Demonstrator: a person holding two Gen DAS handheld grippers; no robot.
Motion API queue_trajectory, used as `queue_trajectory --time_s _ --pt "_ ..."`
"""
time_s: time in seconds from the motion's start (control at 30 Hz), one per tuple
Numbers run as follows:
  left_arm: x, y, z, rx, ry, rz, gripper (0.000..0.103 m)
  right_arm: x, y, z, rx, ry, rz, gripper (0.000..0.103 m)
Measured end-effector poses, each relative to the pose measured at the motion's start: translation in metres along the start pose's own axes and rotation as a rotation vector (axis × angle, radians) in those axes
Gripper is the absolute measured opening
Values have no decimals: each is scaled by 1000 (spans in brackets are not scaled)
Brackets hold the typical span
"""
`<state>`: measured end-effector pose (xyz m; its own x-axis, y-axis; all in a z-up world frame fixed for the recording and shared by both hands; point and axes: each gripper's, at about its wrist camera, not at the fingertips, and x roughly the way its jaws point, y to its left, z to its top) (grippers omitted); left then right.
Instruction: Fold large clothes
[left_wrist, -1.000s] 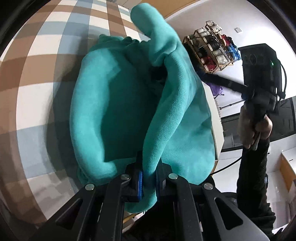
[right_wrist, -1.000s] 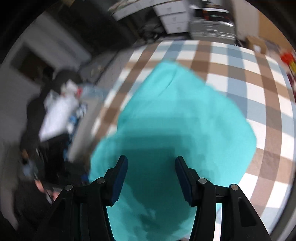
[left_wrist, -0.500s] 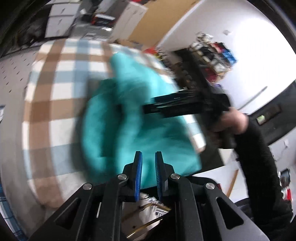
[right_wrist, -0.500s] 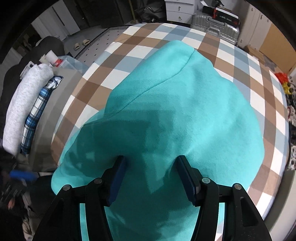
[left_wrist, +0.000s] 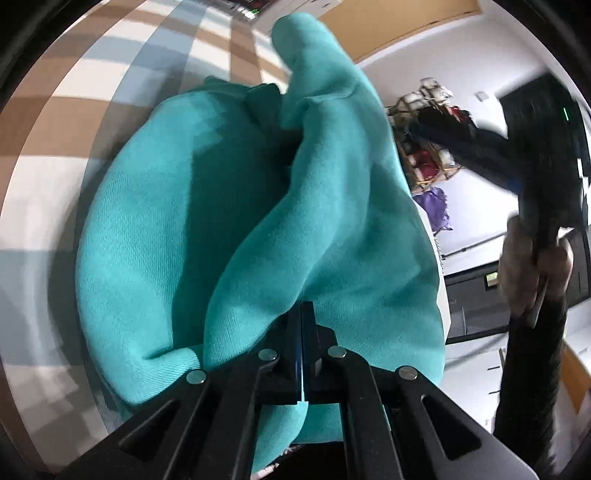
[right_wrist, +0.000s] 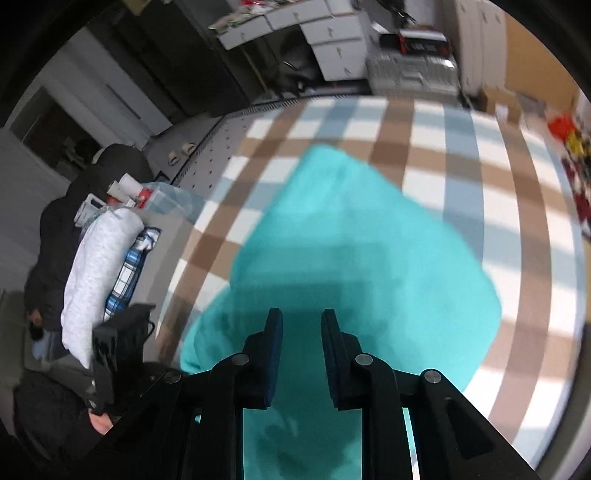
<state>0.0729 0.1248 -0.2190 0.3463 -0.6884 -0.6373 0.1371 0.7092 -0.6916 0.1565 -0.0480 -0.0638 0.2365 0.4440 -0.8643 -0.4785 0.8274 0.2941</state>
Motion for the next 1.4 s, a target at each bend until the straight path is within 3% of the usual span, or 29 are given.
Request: queue_trajectory --time_s 0.13,0.23,0.33,0.47,0.57,0.67,0.77,0.83,0.97,1.17,1.3,1.4 --pt "-7 7 -5 -8 1 -23 0 61 28 29 -117 157 -117 21" --pt "-4 -4 -6 10 -5 -2 0 97 26 39 -91 237 -145 20" --pt "-9 -2 -6 6 -1 4 0 125 19 45 -75 279 -156 19" --pt "-12 4 -4 -6 13 -14 0 144 25 47 -115 267 -219 19" --pt "-13 5 -8 -36 29 -55 0 130 31 51 -120 261 -233 19" --pt "-15 7 -11 -48 33 -75 0 79 35 49 -141 199 -173 19" --pt "-18 7 -14 -40 26 -56 0 32 40 30 -178 184 -165 22" --pt "-17 6 -13 -38 19 -45 0 19 39 8 -199 228 -187 22" --pt "-19 4 -16 -41 5 -28 0 36 33 -32 -234 326 -252 21" --pt "-23 0 -25 -9 -10 41 0 59 3 -36 -112 267 -162 20" --pt "-24 2 -27 15 -5 62 0 63 10 -36 -141 269 -187 20" --pt "-16 -4 -19 5 -4 51 0 57 15 -42 -142 209 -201 21"
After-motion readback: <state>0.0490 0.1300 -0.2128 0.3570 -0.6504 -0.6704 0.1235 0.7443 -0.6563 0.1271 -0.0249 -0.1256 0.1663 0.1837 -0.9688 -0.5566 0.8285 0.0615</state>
